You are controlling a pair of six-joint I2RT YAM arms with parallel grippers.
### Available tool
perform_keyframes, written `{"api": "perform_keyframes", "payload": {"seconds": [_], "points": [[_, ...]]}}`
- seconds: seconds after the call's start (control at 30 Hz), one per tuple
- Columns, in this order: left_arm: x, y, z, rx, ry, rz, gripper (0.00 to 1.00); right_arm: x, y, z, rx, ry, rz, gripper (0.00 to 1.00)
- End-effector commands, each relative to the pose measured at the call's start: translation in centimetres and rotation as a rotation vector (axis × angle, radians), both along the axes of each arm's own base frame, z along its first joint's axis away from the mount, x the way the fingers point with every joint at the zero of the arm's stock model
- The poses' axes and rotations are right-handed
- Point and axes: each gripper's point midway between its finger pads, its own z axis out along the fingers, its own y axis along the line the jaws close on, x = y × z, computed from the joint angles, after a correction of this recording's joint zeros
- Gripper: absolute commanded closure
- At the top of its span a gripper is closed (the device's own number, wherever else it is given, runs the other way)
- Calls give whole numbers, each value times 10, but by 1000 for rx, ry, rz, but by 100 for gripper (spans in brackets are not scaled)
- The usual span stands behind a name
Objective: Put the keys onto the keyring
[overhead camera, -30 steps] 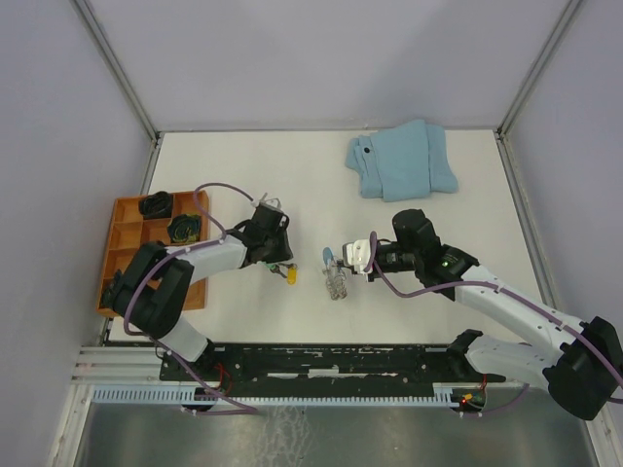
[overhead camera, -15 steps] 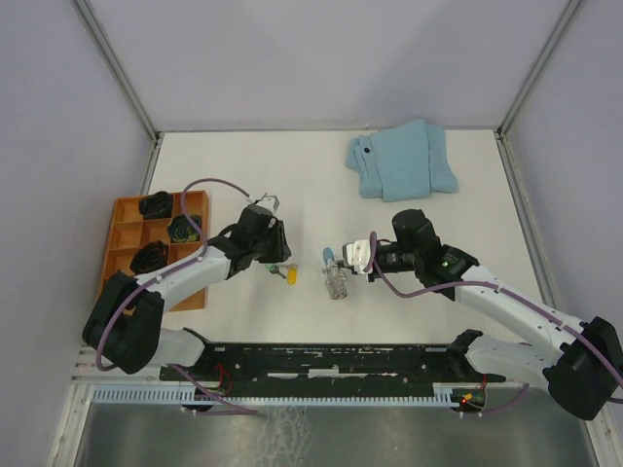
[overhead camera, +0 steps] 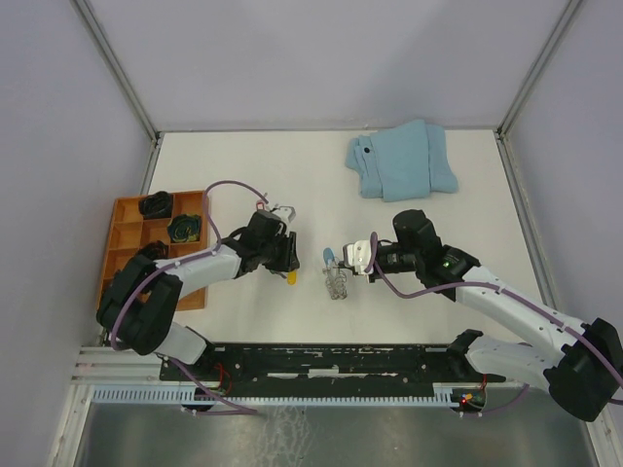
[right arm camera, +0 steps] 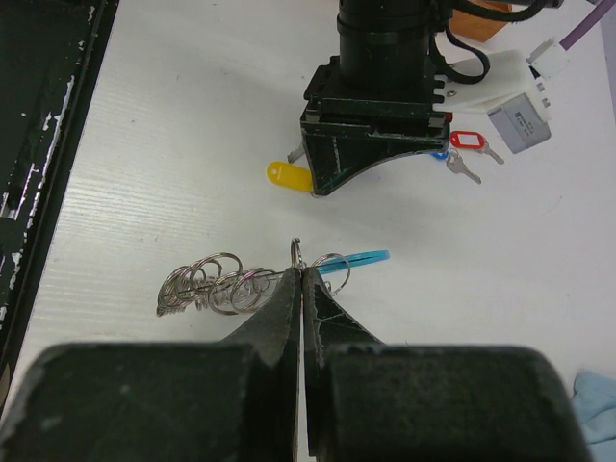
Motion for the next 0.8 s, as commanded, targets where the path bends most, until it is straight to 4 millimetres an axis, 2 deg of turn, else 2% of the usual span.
{"api": "perform_keyframes", "payload": {"seconds": [0.0,0.2,0.5,0.77], "points": [[3,-8,-4,2,-27,-67,58,1,4,20,50,-53,20,99],[1,-13,-9,-4,-4,-84,58,1,4,21,51,-54,21,99],[-10,-18,-1,-33,4,-108,62,0,4,22,54,-52,24,99],[-12,-21,3,61,-57,-154,60,0,4,22,56,-53,26,99]]}}
